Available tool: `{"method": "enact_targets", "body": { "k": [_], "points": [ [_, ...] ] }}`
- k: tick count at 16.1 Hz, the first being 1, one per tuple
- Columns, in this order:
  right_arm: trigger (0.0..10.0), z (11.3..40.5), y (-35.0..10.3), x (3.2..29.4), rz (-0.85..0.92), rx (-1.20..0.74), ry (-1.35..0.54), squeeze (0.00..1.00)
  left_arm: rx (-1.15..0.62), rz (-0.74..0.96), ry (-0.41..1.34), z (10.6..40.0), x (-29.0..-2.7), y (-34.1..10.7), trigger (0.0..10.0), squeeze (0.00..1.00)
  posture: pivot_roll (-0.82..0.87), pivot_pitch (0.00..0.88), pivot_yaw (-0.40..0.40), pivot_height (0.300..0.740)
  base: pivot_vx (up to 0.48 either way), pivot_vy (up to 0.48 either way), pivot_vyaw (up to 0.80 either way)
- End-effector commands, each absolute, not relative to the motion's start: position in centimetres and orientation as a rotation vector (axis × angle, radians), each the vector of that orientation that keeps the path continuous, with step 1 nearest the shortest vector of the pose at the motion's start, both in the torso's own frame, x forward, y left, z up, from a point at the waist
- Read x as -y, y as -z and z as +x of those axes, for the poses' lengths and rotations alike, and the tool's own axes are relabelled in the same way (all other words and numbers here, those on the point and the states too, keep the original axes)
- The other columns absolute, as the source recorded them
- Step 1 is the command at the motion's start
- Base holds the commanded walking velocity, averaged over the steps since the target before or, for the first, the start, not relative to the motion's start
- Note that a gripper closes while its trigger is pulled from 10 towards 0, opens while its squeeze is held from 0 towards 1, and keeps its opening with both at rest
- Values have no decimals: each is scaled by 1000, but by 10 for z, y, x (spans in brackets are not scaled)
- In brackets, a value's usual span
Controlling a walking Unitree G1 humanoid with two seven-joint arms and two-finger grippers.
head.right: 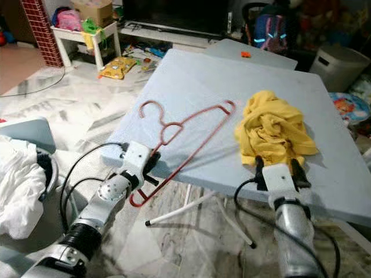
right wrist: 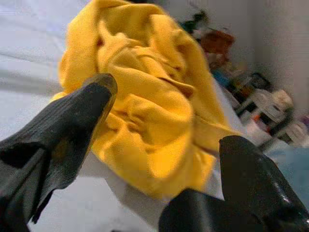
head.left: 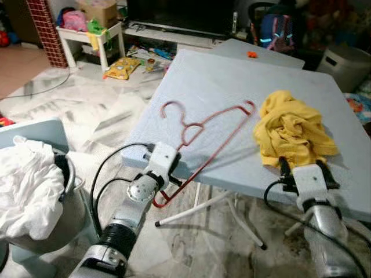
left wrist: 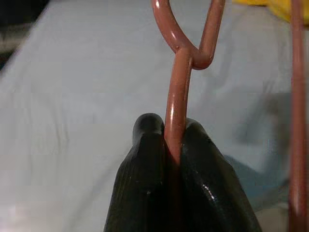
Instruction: Hang hanger
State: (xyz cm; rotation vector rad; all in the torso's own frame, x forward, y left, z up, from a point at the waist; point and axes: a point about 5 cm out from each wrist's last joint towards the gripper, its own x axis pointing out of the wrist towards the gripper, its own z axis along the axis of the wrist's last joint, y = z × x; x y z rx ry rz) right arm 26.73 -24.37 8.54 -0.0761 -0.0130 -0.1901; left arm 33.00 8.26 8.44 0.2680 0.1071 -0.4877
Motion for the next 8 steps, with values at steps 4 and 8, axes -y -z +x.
{"method": "enact_targets", "body": {
  "k": [4,8],
  "points": [
    [10000,247,-92,235,-84,16,247,0,100,417,540,327,-77,-110,10000,0,112,0,-61,740,0,0,0],
    [10000,235,-105,218,-56,38,290,0,127,401,515,315,-85,-109,10000,0,118,0,-73,740,0,0,0]
  ]
}}
